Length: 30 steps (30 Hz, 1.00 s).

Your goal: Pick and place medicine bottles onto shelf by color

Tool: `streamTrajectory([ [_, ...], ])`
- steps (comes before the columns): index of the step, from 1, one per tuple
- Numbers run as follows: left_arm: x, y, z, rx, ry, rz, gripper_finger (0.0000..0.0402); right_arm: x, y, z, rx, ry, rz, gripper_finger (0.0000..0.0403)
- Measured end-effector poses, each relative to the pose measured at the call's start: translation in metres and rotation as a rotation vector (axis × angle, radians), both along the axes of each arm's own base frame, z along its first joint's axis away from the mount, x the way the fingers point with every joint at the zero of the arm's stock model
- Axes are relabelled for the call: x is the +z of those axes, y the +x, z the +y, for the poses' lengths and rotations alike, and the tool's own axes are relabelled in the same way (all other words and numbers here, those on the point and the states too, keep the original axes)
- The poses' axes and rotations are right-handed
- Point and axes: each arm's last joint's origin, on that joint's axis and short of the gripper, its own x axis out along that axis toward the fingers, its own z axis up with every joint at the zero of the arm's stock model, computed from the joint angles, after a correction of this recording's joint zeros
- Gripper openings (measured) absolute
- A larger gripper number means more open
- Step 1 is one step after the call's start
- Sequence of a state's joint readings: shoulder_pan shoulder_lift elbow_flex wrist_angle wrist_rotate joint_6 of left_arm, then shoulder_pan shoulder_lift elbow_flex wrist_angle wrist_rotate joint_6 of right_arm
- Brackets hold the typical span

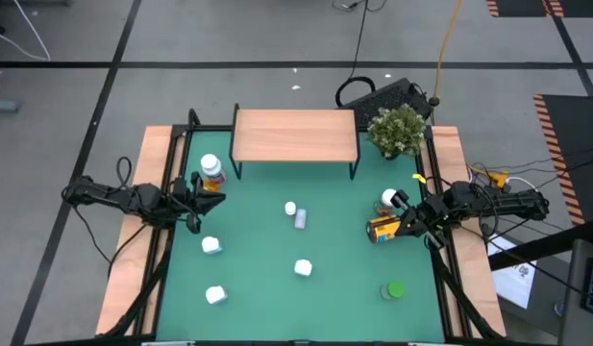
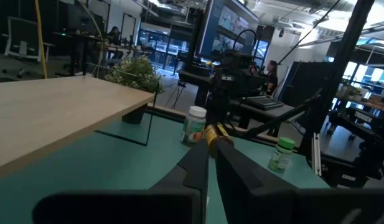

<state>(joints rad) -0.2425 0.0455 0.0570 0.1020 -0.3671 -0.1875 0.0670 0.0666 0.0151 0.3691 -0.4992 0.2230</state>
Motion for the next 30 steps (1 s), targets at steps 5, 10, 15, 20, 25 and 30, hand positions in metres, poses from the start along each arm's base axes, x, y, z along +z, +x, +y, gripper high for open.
streamTrajectory([
  [5, 0.0, 0.0, 0.0, 0.0, -0.001, -0.004, 0.0031, 0.0, 0.0, 0.0, 0.0, 0.0, 0.001, 0.0],
  [10, 0.001, 0.0, 0.0, 0.0, -0.004, -0.015, 0.0031, 0.0, 0.0, 0.0, -0.002, 0.0, 0.0, 0.0],
  [15, 0.003, 0.0, 0.0, 0.001, -0.008, -0.032, 0.0031, 0.0, 0.0, 0.0, -0.001, 0.0, 0.0, 0.0],
  [20, 0.007, -0.001, 0.0, 0.01, 0.051, -0.062, 0.0031, 0.002, 0.001, -0.003, -0.143, -0.012, -0.042, 0.0],
  [25, 0.012, -0.002, 0.001, 0.038, 0.189, -0.099, 0.0031, 0.0, 0.004, -0.011, -0.413, 0.064, -0.003, 0.0],
  [30, 0.013, -0.002, 0.001, 0.042, 0.197, -0.101, 0.0031, -0.004, 0.006, -0.017, -0.609, 0.073, 0.036, 0.0],
])
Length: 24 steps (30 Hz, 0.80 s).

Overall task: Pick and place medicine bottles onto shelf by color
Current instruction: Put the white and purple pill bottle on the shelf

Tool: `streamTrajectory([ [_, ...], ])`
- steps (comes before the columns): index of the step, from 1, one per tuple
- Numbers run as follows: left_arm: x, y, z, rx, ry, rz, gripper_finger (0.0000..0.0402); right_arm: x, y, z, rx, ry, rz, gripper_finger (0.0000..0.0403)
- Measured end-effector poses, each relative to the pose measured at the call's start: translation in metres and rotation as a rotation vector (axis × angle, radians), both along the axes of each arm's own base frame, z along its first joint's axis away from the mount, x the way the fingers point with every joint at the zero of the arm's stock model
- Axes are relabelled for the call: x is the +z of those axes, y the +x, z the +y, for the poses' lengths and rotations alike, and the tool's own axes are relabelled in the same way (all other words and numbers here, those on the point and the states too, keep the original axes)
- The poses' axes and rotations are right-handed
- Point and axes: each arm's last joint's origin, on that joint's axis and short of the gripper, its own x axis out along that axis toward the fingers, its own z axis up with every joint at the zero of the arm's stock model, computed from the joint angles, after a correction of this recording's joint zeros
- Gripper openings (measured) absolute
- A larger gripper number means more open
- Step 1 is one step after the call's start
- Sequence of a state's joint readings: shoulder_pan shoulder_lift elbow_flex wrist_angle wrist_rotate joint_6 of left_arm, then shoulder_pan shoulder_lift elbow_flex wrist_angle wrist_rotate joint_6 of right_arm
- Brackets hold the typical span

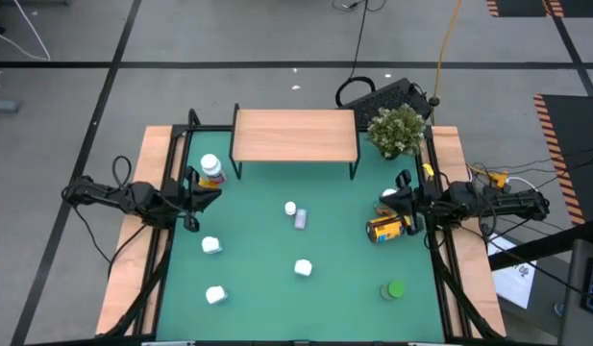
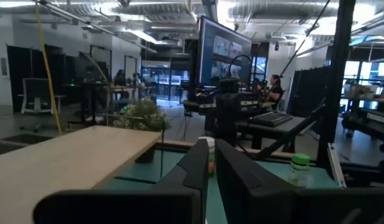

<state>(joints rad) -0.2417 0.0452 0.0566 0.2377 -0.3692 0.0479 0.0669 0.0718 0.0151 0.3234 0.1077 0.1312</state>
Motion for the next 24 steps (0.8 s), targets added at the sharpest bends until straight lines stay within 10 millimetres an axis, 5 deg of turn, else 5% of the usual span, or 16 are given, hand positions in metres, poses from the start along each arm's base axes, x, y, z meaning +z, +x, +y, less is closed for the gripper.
streamTrajectory([
  [10, -0.004, -0.001, 0.011, 0.338, 0.009, 0.072, 0.0031, 0.015, -0.01, -0.014, -0.54, -0.013, -0.111, 0.002],
  [24, -0.019, 0.007, 0.026, 0.528, -0.032, 0.214, 0.0044, 0.024, -0.01, -0.024, -0.717, -0.088, -0.161, 0.0116],
])
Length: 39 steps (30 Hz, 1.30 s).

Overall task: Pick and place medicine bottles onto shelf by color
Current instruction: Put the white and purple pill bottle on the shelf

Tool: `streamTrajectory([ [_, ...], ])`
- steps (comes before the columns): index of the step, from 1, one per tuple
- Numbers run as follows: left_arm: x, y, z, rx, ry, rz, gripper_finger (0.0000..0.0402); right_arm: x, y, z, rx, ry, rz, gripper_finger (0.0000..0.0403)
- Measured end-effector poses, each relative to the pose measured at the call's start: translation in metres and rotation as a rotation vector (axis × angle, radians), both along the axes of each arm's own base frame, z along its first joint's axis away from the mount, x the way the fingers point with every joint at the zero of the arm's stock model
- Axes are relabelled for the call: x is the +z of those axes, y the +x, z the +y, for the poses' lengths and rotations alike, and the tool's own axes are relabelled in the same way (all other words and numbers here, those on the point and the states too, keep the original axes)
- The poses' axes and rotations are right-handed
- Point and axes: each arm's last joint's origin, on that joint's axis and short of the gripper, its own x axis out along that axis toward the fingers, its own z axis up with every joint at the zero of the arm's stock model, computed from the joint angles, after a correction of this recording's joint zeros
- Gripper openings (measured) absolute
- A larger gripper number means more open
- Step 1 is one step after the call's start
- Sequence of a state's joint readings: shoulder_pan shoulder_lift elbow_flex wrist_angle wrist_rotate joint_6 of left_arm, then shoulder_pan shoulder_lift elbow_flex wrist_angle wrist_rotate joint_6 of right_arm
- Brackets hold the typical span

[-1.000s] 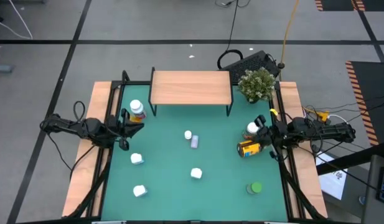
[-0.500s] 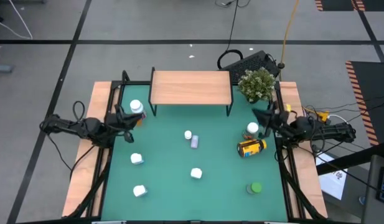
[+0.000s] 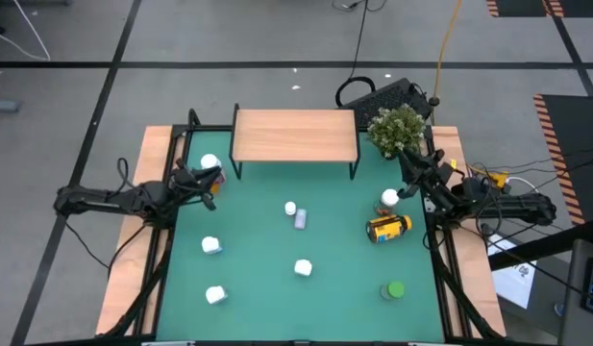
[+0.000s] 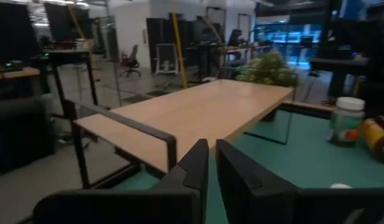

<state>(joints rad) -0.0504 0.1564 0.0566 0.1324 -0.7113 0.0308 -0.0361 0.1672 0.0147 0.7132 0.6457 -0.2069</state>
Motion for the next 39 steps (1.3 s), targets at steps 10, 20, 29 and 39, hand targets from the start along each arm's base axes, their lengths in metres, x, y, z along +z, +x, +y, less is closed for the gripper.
streamTrajectory([
  [10, -0.002, 0.001, 0.007, 0.099, -0.113, -0.07, 0.0205, -0.023, 0.013, -0.017, -0.261, 0.246, 0.09, 0.0193],
  [20, -0.012, 0.0, 0.01, 0.209, -0.134, 0.004, 0.0234, -0.03, 0.027, -0.032, -0.124, 0.307, 0.046, 0.0212],
  [29, -0.027, 0.005, -0.001, -0.034, -0.18, 0.172, 0.0234, -0.028, 0.045, -0.019, 0.316, 0.32, -0.003, 0.0212],
  [39, -0.037, 0.011, -0.004, -0.067, -0.337, 0.183, 0.0234, -0.028, 0.05, 0.002, 0.379, 0.28, 0.034, 0.0212],
])
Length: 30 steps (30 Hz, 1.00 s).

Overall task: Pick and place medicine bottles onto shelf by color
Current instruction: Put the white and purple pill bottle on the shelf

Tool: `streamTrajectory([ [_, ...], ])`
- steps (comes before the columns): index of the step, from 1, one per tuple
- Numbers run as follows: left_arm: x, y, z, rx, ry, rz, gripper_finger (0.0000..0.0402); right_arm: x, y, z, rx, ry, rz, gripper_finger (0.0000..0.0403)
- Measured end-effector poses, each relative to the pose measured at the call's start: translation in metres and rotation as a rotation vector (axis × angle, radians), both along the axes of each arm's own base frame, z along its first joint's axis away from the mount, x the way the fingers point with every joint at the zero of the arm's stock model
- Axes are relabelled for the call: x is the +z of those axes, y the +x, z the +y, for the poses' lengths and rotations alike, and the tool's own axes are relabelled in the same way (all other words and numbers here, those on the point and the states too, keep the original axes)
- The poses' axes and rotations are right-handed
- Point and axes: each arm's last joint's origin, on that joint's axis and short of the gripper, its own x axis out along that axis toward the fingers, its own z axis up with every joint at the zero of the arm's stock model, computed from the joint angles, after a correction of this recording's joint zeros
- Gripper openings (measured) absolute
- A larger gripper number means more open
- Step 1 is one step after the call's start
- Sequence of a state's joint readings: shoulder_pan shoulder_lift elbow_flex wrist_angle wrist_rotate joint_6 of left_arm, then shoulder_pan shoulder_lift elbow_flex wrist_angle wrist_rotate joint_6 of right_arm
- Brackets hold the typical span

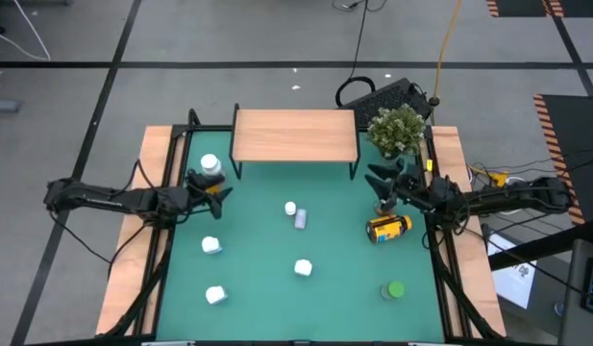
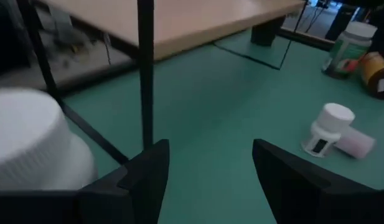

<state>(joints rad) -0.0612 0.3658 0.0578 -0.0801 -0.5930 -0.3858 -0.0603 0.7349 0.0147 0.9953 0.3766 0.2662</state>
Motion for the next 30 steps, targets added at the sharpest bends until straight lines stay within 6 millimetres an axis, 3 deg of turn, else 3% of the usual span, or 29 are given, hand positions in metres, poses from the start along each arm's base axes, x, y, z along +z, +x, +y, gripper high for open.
streamTrajectory([
  [4, -0.004, 0.002, -0.002, -0.049, -0.064, 0.014, 0.0234, 0.005, -0.002, 0.001, -0.077, -0.079, 0.003, 0.0212],
  [8, -0.004, 0.003, -0.002, -0.046, -0.088, 0.005, 0.0234, 0.006, 0.001, -0.001, -0.146, -0.24, 0.121, 0.0212],
  [14, 0.014, 0.009, -0.002, -0.047, -0.009, -0.151, 0.0234, 0.083, 0.011, -0.012, -0.407, -0.609, 0.164, 0.0212],
  [17, 0.02, 0.009, -0.001, -0.036, 0.055, -0.184, 0.0234, 0.118, 0.017, -0.014, -0.367, -0.681, 0.153, 0.0212],
  [19, 0.022, 0.008, 0.001, 0.046, 0.087, -0.201, 0.0234, 0.127, 0.022, -0.015, -0.252, -0.627, 0.135, 0.0212],
  [25, 0.045, 0.008, 0.005, 0.155, 0.187, -0.145, 0.0234, 0.108, 0.032, -0.014, 0.002, -0.433, 0.265, 0.0212],
  [30, 0.065, 0.005, 0.007, 0.179, 0.143, 0.015, 0.0234, 0.093, 0.028, -0.011, 0.143, -0.229, 0.345, 0.0212],
])
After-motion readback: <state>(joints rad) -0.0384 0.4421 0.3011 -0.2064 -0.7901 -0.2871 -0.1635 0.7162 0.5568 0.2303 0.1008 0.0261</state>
